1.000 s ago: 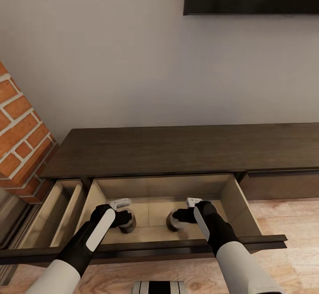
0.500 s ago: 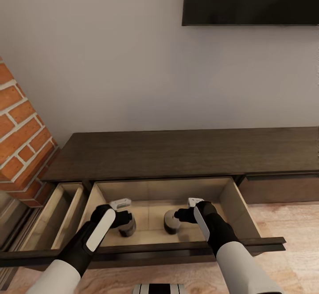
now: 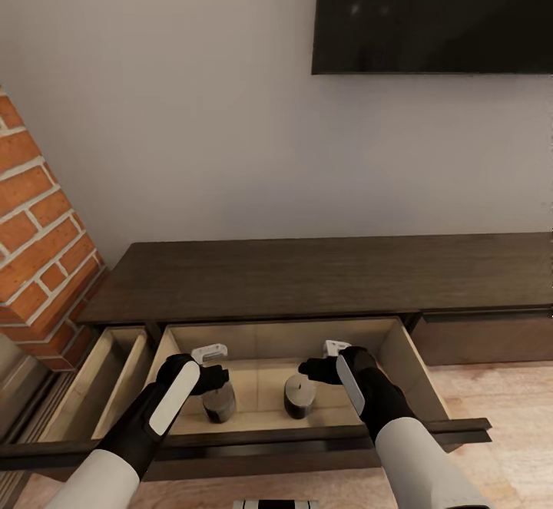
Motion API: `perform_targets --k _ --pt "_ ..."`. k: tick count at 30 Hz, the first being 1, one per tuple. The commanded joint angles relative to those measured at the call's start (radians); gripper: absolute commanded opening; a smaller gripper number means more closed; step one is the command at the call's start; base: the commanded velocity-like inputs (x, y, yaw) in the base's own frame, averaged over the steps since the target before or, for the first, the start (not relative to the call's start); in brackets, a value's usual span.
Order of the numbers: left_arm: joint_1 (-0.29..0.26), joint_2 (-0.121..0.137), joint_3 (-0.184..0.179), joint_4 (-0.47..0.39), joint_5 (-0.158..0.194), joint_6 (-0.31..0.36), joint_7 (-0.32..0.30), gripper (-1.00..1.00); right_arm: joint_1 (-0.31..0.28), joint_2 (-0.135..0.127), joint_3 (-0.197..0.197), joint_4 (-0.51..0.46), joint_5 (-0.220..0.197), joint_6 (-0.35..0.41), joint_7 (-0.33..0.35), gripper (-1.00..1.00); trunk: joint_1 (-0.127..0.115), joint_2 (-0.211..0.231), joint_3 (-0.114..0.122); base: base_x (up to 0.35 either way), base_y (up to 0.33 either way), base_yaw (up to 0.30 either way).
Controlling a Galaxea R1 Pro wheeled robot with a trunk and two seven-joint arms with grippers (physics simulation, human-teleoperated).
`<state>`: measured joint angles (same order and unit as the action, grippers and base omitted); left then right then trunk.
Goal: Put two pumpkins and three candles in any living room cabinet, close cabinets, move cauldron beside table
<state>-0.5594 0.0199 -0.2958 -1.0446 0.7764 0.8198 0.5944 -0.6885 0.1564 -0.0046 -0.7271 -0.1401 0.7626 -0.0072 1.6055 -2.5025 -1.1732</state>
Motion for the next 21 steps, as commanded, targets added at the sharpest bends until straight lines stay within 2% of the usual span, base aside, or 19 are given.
perform_targets --k 1,7,12,16,19,21 --pt "-0.001 0.001 -0.003 -0.001 0.011 0.001 0.011 1.0 0.0 0.0 0.0 -0.002 -0.004 0.005 0.0 1.0 -0.001 0.0 0.003 0.0 0.0 0.0" --pt "-0.001 0.0 -0.002 -0.001 0.014 0.001 0.011 1.0 0.0 0.0 0.0 -0.002 -0.006 0.006 0.002 1.0 -0.003 0.001 0.026 -0.008 0.0 0.0" --pt "-0.001 0.001 -0.002 0.0 0.015 0.001 0.01 1.0 0.0 0.0 0.0 -0.003 -0.006 0.006 0.003 1.0 -0.006 0.003 0.046 -0.157 0.0 0.0" --pt "-0.001 0.001 -0.002 -0.001 0.016 0.001 0.01 1.0 0.0 0.0 0.0 -0.004 -0.007 0.008 0.003 1.0 -0.021 0.031 0.058 -0.04 0.0 0.0" --pt "-0.001 0.001 -0.002 -0.001 0.017 0.001 0.01 1.0 0.0 0.0 0.0 -0.005 -0.022 0.009 0.003 1.0 -0.032 0.052 0.068 -0.011 0.0 0.0" --pt "-0.001 0.001 -0.002 -0.001 0.017 0.001 0.01 1.0 0.0 0.0 0.0 -0.006 -0.05 0.013 0.001 1.0 -0.036 0.059 0.071 -0.003 0.0 0.0"
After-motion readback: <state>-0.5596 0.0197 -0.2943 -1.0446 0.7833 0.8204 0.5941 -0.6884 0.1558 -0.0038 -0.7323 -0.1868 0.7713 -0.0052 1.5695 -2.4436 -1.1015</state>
